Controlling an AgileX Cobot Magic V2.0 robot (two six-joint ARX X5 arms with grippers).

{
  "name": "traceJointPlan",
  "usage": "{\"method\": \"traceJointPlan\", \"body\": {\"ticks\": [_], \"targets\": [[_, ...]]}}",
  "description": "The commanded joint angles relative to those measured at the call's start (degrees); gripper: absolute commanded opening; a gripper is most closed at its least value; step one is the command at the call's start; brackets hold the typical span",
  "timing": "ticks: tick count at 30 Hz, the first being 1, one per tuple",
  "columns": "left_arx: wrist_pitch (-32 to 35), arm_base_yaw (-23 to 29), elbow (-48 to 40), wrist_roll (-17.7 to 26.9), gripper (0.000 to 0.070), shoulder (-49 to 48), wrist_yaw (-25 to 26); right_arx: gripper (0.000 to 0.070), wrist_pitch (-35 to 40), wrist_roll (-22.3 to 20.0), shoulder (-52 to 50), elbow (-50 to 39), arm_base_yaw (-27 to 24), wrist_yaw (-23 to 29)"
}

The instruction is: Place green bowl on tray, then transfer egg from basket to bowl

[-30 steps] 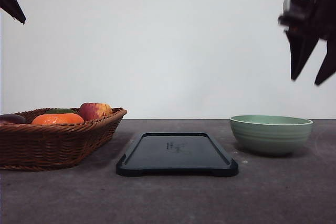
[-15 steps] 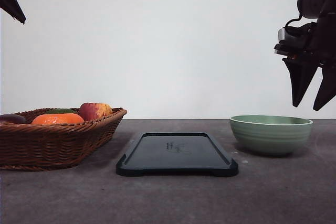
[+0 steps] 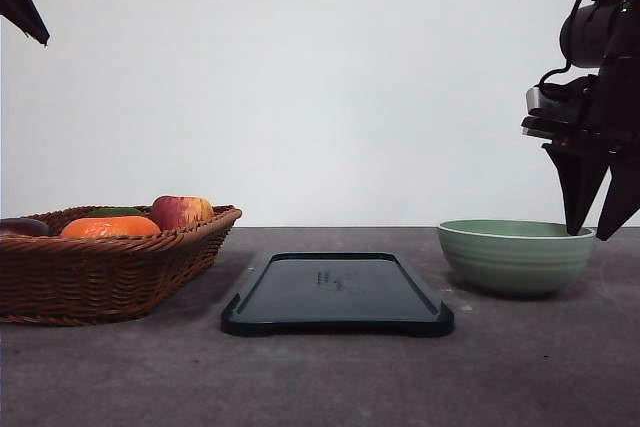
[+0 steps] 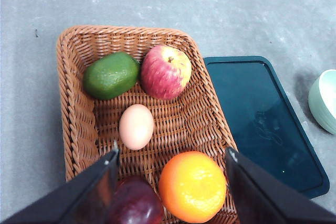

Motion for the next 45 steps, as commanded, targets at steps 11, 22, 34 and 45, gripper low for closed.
{"method": "traceJointPlan", "body": {"ticks": [11,22,34,45], "targets": [[0.42,-0.04,1.33,0.37,0.0399,0.33,0.31,0.0,-2.97,0.41,1.84,2.91,-0.02,-0.2],[0.46,-0.04,1.33,0.37,0.0396,0.33,0.31,0.0001,-14.89,0.43,1.84,16.1,4.48,-0.3],[0.44,-0.04,1.33,0.35,0.0396,0.33,0.31,0.0001,-15.03,5.6,9.75,28.13,16.26,-2.43],[0.43,-0.04,1.33,0.35,0.0396,0.33,0.31,0.0001,-9.89,7.19,17.25,30.1,21.89,-2.63]]}}
